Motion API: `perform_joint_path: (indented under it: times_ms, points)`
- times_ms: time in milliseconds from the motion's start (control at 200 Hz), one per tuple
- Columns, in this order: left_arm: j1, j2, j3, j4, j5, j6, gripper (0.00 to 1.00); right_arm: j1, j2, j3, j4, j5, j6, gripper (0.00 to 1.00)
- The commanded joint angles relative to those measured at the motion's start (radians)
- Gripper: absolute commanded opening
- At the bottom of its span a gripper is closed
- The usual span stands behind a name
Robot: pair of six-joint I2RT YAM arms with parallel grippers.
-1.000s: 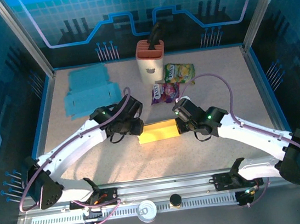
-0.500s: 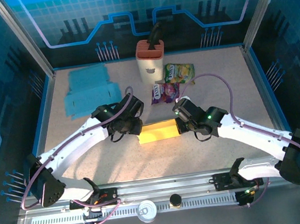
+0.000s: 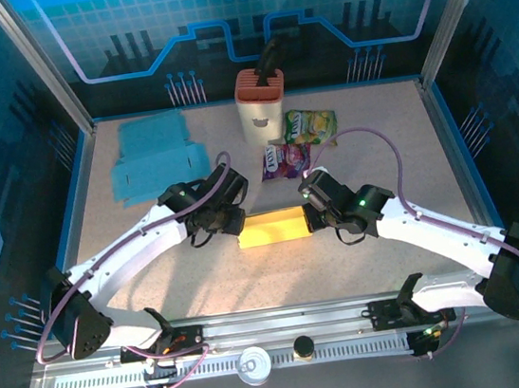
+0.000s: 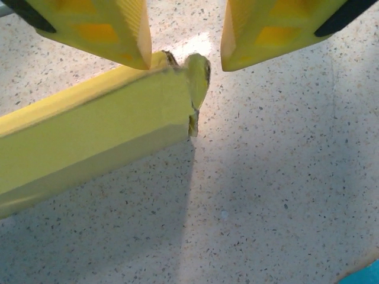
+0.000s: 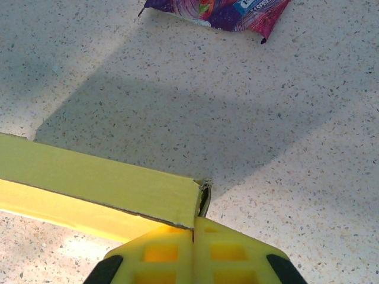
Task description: Fold the paper box
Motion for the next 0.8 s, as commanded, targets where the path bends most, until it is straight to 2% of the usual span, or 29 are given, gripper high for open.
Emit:
perform_joint_path:
  times_ms: [0, 170, 440, 695, 795]
  points:
    - [0.007, -0.064, -0.028, -0.018, -0.012, 0.014, 0.41, 0.012, 0.01, 0.026, -0.021, -0.017, -0.006, 0.0]
    - [0.01, -0.05, -0.047, -0.026, -0.001, 0.05, 0.38, 0.013, 0.011, 0.027, -0.022, -0.021, -0.006, 0.0]
    - [0.01, -0.002, 0.0, -0.011, -0.017, 0.074, 0.24, 0.013, 0.008, 0.031, -0.027, -0.021, -0.005, 0.0]
    - [0.011, 0.026, 0.008, -0.013, -0.027, 0.074, 0.21, 0.013, 0.006, 0.029, -0.024, -0.023, -0.006, 0.0]
    - [0.01, 0.029, 0.007, -0.007, -0.027, 0.072, 0.17, 0.012, 0.006, 0.026, -0.023, -0.024, -0.006, 0.0]
